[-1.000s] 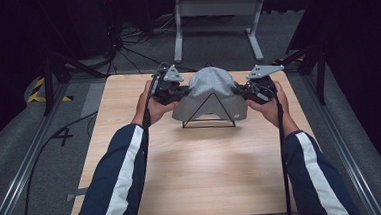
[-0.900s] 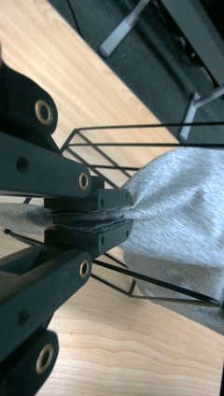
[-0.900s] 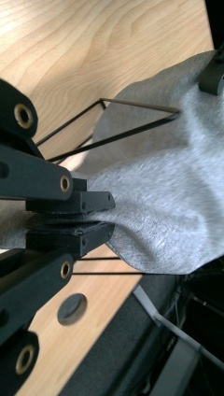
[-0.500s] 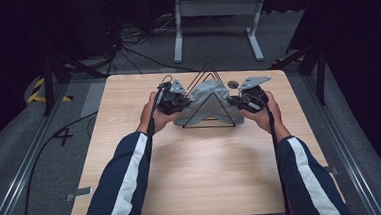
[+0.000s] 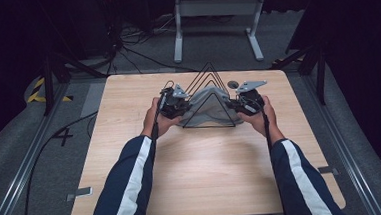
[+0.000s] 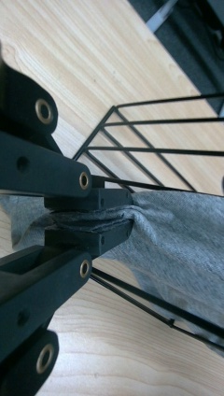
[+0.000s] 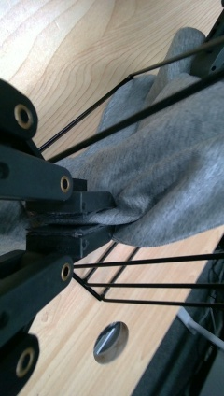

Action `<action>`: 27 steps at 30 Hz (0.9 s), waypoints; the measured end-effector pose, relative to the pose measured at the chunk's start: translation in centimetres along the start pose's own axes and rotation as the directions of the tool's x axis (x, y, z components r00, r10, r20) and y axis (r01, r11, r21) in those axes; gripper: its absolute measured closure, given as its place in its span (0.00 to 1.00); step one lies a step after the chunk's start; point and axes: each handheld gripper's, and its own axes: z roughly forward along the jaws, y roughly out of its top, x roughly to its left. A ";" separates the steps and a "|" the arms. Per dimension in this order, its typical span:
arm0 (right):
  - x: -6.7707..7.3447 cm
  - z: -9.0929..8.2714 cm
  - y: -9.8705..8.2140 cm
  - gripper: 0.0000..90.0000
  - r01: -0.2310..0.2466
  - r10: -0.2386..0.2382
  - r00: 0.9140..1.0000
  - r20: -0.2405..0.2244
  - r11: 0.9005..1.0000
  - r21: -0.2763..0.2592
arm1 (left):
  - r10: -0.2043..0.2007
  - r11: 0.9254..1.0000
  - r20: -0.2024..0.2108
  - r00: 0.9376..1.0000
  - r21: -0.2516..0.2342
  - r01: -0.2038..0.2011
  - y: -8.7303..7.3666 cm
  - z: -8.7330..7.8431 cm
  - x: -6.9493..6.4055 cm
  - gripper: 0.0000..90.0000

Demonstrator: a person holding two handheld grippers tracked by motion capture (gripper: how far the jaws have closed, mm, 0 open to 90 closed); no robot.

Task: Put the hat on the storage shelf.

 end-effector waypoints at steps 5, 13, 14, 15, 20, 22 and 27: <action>0.0 -1.9 0.1 0.85 0.005 -0.004 1.000 0.013 0.999 -0.043 | 0.038 0.999 -0.043 0.998 -0.022 -0.039 -0.2 -2.9 0.1 0.87; -0.4 -5.6 -0.4 0.83 0.013 -0.010 0.999 0.032 0.998 -0.066 | 0.104 0.994 -0.049 0.993 -0.012 -0.105 -1.0 -7.0 -0.9 0.87; -0.3 -6.1 -0.6 0.82 0.022 -0.020 0.999 0.032 0.998 -0.057 | 0.115 0.993 -0.050 0.992 -0.007 -0.116 -1.2 -7.5 -1.0 0.86; -0.2 -6.4 -0.7 0.82 0.028 -0.027 0.999 0.033 0.998 -0.054 | 0.119 0.993 -0.044 0.992 -0.007 -0.120 -1.6 -7.9 -1.1 0.86; 0.3 -8.4 -1.7 0.78 0.056 -0.055 0.998 0.039 0.998 -0.034 | 0.147 0.989 -0.033 0.989 0.033 -0.146 -3.7 -9.8 -1.8 0.81; 0.5 -9.0 -2.1 0.75 0.065 -0.064 0.997 0.035 0.998 -0.015 | 0.142 0.989 -0.027 0.989 0.039 -0.141 -4.8 -10.5 -2.0 0.79; 1.1 -10.0 -3.5 0.70 0.094 -0.095 0.995 0.038 0.995 0.031 | 0.152 0.985 -0.047 0.987 0.084 -0.148 -7.0 -12.3 -2.4 0.72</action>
